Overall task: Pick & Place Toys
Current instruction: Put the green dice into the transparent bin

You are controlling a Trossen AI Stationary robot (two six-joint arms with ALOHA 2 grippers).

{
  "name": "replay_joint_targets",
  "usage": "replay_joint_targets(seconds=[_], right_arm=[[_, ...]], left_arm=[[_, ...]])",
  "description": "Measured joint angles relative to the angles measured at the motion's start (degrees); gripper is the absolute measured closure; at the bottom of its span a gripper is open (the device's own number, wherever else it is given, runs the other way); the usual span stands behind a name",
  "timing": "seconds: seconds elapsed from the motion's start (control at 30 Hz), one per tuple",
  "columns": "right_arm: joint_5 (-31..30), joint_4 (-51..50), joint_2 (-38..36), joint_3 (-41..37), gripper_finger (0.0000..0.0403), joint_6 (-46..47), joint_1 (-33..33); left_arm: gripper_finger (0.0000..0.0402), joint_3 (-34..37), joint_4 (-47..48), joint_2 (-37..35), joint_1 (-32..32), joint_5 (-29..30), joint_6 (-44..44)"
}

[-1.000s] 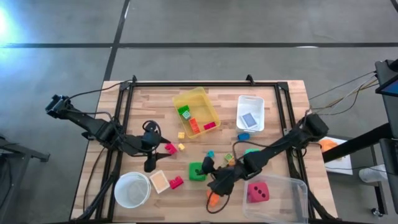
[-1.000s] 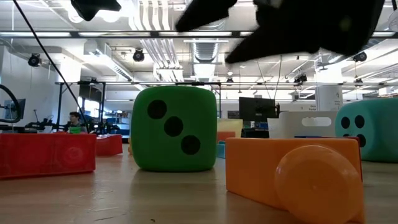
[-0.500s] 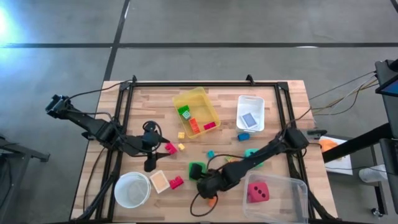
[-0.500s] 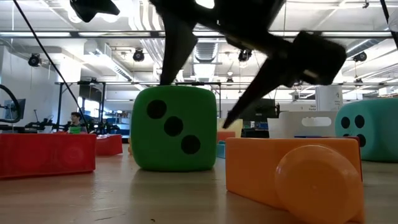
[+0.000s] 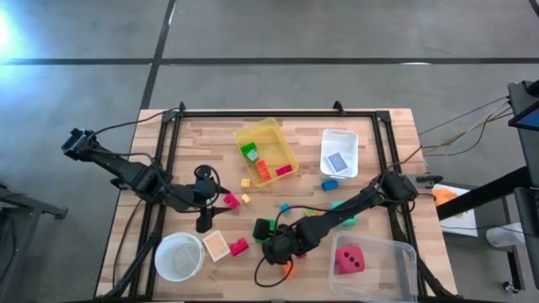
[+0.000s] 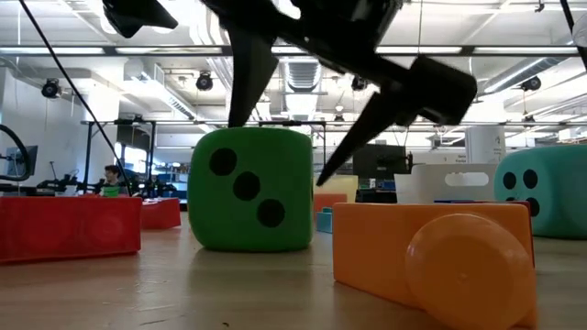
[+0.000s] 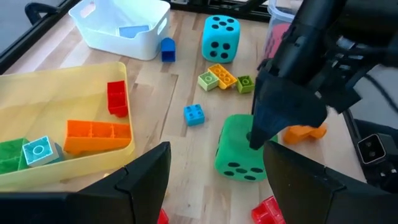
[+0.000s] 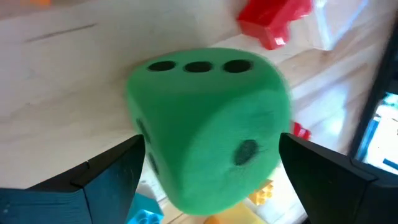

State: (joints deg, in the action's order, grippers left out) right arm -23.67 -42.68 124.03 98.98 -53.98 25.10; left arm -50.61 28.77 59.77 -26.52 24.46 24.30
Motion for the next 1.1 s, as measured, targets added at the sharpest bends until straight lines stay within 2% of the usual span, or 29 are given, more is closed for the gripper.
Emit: replay_joint_targets(seconds=[0.3,0.67,0.77,0.93,1.0,1.1], right_arm=[[2.72,7.50,-0.11,-2.99,0.0040,-4.98,-1.49],[5.55,11.41,-0.57,-7.16,0.0051,-2.94,-2.83],[5.69,11.68,-0.55,-7.55,0.0092,1.42,-2.88],[5.98,11.44,-0.44,-7.48,0.0213,12.56,-3.05],[8.82,11.72,-0.44,-7.44,0.0258,18.89,-3.23],[14.31,13.13,-0.52,-7.44,0.0272,31.16,-3.59]], left_arm=[[0.0144,0.04,-0.68,0.00,0.04,1.40,-0.85],[0.0144,0.04,-0.71,0.00,0.04,1.72,-1.83],[0.0144,0.04,-0.71,0.00,0.04,1.70,-1.83],[0.0144,0.04,-0.71,0.00,0.04,1.72,-1.83],[0.0144,0.04,-0.70,0.00,0.04,1.69,-1.83],[0.0144,0.04,-0.69,0.00,0.04,1.71,-1.81]])
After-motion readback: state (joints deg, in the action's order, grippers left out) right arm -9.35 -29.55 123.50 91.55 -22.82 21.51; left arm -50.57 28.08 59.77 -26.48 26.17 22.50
